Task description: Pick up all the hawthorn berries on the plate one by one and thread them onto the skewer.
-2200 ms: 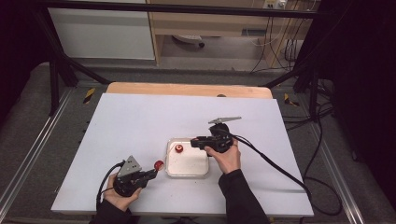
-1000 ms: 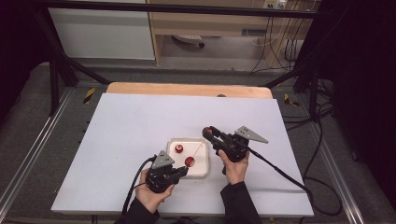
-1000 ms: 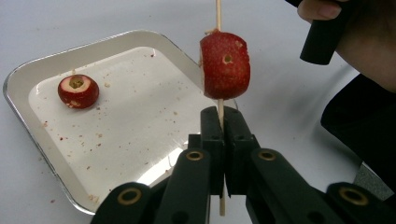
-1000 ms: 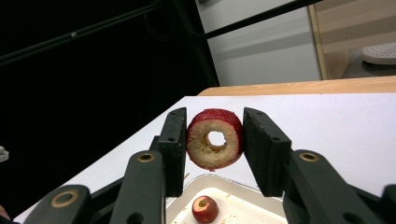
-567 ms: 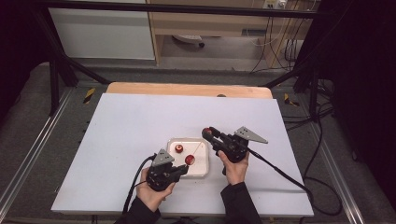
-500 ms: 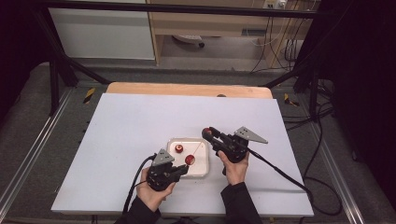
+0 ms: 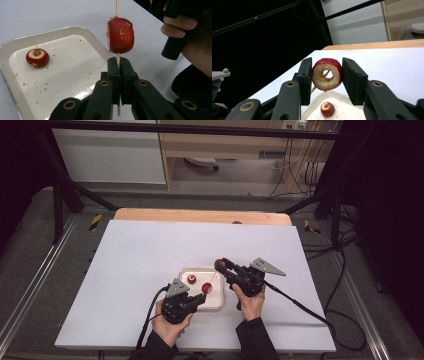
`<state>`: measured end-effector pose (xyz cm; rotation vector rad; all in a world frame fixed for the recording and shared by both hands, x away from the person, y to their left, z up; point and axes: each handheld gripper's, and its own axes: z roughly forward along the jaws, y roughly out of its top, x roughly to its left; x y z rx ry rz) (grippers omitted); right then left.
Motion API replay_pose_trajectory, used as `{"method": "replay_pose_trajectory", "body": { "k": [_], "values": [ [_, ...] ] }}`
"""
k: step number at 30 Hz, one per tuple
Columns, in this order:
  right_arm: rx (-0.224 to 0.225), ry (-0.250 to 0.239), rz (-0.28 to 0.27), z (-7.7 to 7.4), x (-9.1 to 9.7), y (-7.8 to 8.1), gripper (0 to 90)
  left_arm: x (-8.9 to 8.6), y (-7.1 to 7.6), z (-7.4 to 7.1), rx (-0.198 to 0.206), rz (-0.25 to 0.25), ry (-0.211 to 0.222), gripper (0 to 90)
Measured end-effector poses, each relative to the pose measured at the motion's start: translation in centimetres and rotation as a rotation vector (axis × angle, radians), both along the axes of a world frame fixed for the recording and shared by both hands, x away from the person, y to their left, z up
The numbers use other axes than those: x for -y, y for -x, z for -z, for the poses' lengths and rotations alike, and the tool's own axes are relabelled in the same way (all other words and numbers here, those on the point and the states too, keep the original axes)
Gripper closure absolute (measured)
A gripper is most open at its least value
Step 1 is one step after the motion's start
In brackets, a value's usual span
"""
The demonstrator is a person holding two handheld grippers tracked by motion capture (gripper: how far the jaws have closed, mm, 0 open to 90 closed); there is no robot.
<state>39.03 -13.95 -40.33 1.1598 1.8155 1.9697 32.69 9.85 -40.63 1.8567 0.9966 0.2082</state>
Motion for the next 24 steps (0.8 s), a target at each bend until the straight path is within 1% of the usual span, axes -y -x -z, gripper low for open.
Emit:
{"method": "replay_pose_trajectory", "body": {
  "k": [5,8,11,13,20,24],
  "values": [
    [-0.019,-0.011,-0.001,0.01,-0.09,0.32,61.9,0.07,-0.02,0.29,0.018,-0.007,-0.01,88.0],
    [-0.029,-0.011,-0.003,0.08,-0.17,0.34,61.9,0.2,-0.02,0.44,0.016,-0.006,-0.011,88.1],
    [-0.03,0.003,-0.003,0.19,-0.21,0.42,61.9,0.21,0.02,0.45,0.02,-0.002,-0.004,88.1],
    [-0.037,0.012,-0.015,0.26,-0.25,0.5,61.9,0.19,0.01,0.38,0.019,-0.001,0.005,88.1],
    [-0.038,0.027,-0.022,0.48,-0.39,0.81,62.0,0.39,-0.27,0.47,0.025,-0.001,0.007,88.2],
    [-0.047,0.026,-0.018,0.37,-0.33,0.91,62.0,0.6,-0.45,0.46,0.035,0.003,-0.003,88.2]
  ]
}}
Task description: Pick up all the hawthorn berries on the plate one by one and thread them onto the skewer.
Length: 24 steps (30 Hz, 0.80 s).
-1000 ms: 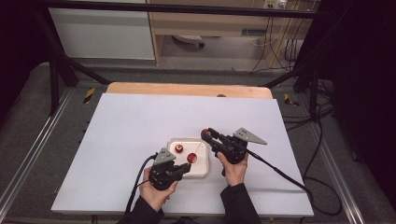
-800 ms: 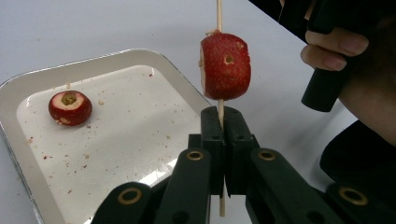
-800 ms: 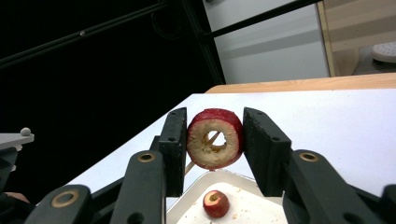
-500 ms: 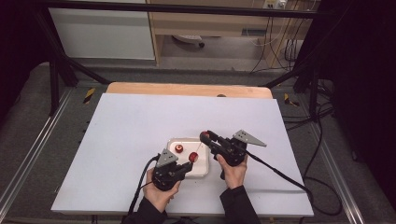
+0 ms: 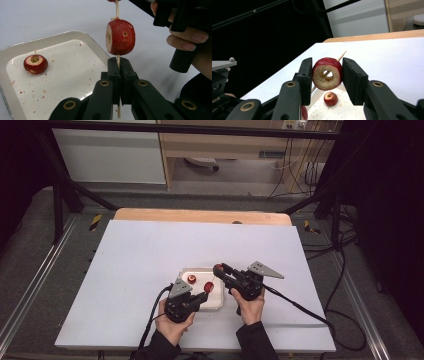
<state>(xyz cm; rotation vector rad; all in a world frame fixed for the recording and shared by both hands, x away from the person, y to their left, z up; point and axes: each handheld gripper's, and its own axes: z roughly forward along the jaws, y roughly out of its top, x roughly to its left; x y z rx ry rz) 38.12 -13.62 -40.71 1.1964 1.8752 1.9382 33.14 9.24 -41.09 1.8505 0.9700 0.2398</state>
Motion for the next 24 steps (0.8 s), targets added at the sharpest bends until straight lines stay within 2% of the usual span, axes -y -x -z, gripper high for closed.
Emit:
{"method": "replay_pose_trajectory", "body": {
  "k": [6,9,22,24],
  "values": [
    [-0.031,0.015,-0.017,0.2,-0.1,0.2,62.2,0.2,-0.4,0.0,0.015,0.007,-0.004,88.2],
    [-0.028,0.01,-0.023,0.3,-0.2,0.2,62.2,0.2,-0.6,-0.1,0.018,0.008,-0.007,88.2],
    [-0.05,0.033,-0.021,0.9,-0.6,0.5,62.2,0.3,-1.2,0.5,-0.003,0.026,-0.009,88.2],
    [-0.055,0.041,-0.026,1.0,-0.6,0.5,61.9,0.1,-1.2,0.7,0.004,0.037,-0.012,88.2]
  ]
}}
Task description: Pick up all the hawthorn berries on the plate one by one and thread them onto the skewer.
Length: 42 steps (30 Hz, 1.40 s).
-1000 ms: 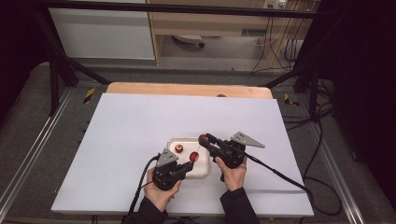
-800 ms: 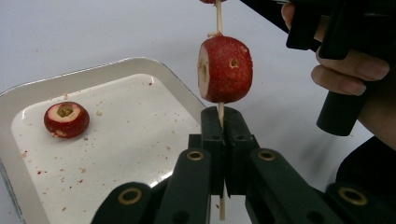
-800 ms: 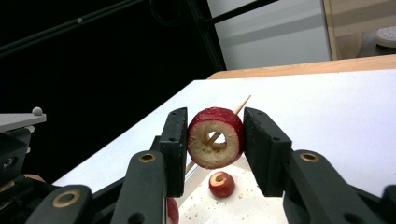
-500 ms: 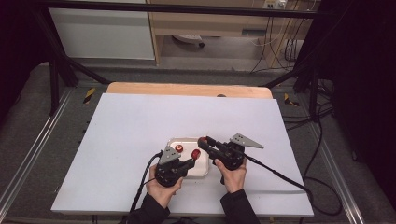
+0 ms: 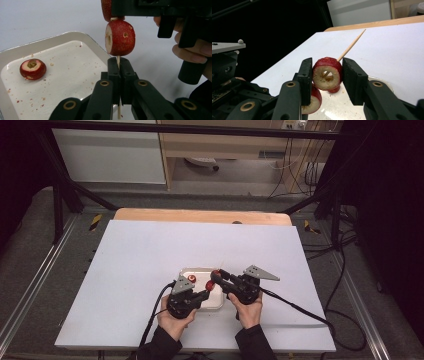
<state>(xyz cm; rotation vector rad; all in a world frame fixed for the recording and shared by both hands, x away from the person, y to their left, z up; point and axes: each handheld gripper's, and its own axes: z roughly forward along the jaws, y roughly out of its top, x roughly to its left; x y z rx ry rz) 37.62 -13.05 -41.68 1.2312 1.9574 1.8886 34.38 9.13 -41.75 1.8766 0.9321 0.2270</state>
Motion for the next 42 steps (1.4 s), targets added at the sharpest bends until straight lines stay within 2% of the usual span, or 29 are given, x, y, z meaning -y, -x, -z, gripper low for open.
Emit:
{"method": "replay_pose_trajectory", "body": {
  "k": [2,5,10,14,16,19,22,25,28,33,40,42],
  "values": [
    [-0.002,0.0,-0.009,-0.1,0.1,0.0,60.8,-0.4,-0.1,0.0,0.002,0.011,0.013,88.2],
    [0.014,0.005,-0.002,-0.5,0.4,0.1,49.0,-1.3,-0.1,-0.2,0.014,0.02,0.012,88.2],
    [0.005,0.044,0.02,-0.8,1.7,0.0,36.6,-3.2,0.0,-0.4,0.034,0.022,-0.022,88.1],
    [-0.028,0.124,0.016,-0.4,2.5,-0.4,25.2,-4.6,0.1,-0.4,0.043,0.023,-0.058,88.1],
    [-0.041,0.183,-0.006,-0.2,2.6,-0.5,20.0,-5.3,0.2,-0.3,0.039,0.024,-0.071,88.1],
    [-0.067,0.239,-0.036,-0.1,2.7,-0.7,14.0,-6.6,0.3,-0.2,0.04,0.022,-0.093,88.1],
    [-0.096,0.302,-0.057,-0.1,2.8,-0.8,11.1,-7.8,0.4,0.1,0.043,0.02,-0.116,88.0],
    [-0.115,0.371,-0.078,-0.3,2.8,-1.1,8.6,-9.3,0.5,0.4,0.033,0.009,-0.115,88.0],
    [-0.136,0.446,-0.116,-0.6,2.2,-1.5,7.8,-10.4,0.6,0.5,0.027,0.0,-0.132,88.0],
    [-0.168,0.561,-0.183,-1.2,0.4,-2.3,7.0,-12.1,0.7,0.6,0.021,-0.008,-0.134,88.0],
    [-0.197,0.639,-0.225,-1.8,-2.1,-3.4,6.9,-14.0,1.1,1.1,0.023,-0.01,-0.167,88.0],
    [-0.204,0.661,-0.234,-2.0,-2.7,-3.8,6.9,-14.6,1.3,1.2,0.022,-0.009,-0.165,88.0]
  ]
}}
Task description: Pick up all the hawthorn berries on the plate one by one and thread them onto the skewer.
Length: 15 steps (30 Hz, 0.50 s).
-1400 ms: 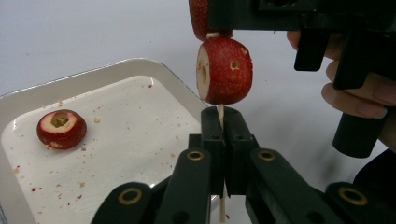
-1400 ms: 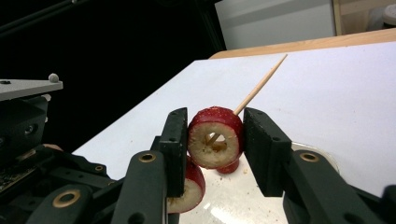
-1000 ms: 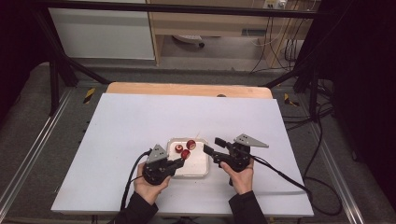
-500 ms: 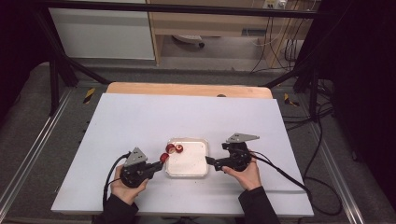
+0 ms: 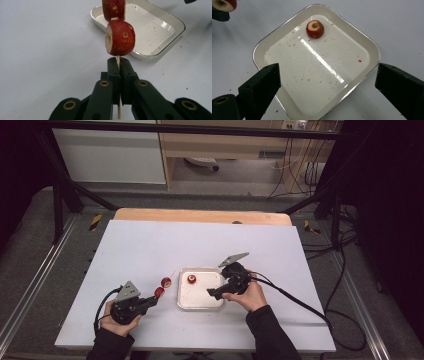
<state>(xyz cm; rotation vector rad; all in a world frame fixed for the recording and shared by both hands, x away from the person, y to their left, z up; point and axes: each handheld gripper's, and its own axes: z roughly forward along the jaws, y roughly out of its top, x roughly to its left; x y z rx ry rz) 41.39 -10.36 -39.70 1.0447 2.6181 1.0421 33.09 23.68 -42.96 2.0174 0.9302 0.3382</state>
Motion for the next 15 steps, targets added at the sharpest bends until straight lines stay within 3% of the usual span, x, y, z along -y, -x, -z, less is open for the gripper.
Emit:
{"method": "replay_pose_trajectory", "body": {
  "k": [5,15],
  "values": [
    [-0.02,0.047,-0.017,-0.4,-1.6,-1.2,8.8,-1.1,0.1,0.1,-0.004,-0.004,0.004,88.0],
    [-0.091,0.11,-0.047,-0.9,-5.6,-3.8,13.7,-1.6,-0.1,0.4,-0.01,-0.015,-0.005,88.0]
  ]
}}
